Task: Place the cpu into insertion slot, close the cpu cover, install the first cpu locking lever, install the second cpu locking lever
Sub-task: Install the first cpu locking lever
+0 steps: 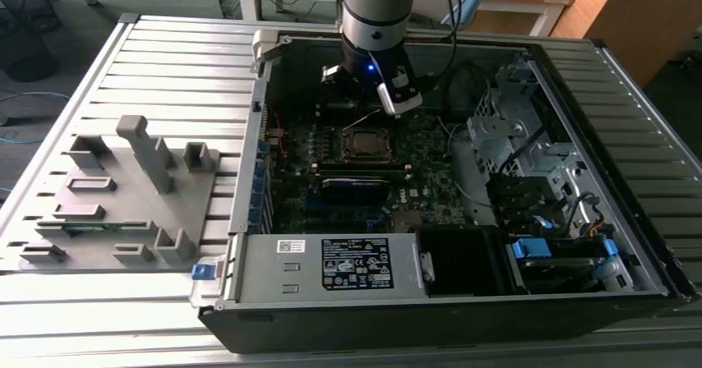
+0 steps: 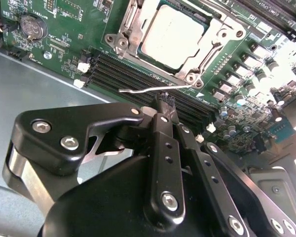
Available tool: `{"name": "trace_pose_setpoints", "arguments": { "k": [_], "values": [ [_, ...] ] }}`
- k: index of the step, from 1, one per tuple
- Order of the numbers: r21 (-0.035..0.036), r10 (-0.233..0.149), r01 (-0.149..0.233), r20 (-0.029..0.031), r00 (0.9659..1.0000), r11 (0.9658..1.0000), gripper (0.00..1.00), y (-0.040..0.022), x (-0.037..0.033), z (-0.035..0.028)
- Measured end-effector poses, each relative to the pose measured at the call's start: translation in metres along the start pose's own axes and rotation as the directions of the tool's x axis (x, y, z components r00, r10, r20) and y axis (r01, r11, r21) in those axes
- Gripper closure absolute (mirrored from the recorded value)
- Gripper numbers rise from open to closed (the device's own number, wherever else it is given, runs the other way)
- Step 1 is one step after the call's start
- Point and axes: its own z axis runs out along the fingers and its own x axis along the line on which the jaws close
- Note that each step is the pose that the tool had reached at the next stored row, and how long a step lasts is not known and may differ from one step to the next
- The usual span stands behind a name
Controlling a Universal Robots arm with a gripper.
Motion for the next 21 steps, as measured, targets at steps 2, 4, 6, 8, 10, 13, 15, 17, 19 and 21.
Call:
{"name": "trace_pose_setpoints", "arguments": {
  "k": [2,4,6,8,10,13,15,17,19,21],
  "values": [
    [-0.0002,0.000,0.000,0.0001,1.0000,1.0000,0.89,0.0000,0.0000,0.0003],
    [-0.0003,0.000,0.000,0.0001,1.0000,1.0000,0.89,-0.0001,0.0000,0.0003],
    [-0.0006,0.000,0.000,0.0006,1.0000,1.0000,0.89,-0.0002,0.0000,0.0012],
    [0.0001,0.000,0.000,0.0006,1.0000,1.0000,0.89,-0.0003,0.0000,0.0012],
    [0.0002,0.000,0.000,0.0006,1.0000,1.0000,0.89,-0.0003,0.0000,0.0013],
    [0.0001,0.000,0.000,0.0007,1.0000,1.0000,0.89,-0.0004,0.0000,0.0014],
    [-0.0003,0.000,0.000,0.0009,1.0000,1.0000,0.89,-0.0005,0.0000,0.0021],
    [0.0001,0.000,0.000,0.0007,1.0000,1.0000,0.89,-0.0006,0.0000,0.0025],
    [0.0003,0.000,0.000,0.0006,1.0000,1.0000,0.89,-0.0007,0.0000,0.0025],
    [0.0003,0.000,0.000,0.0007,1.0000,1.0000,0.89,-0.0007,0.0000,0.0026]
  ]
}}
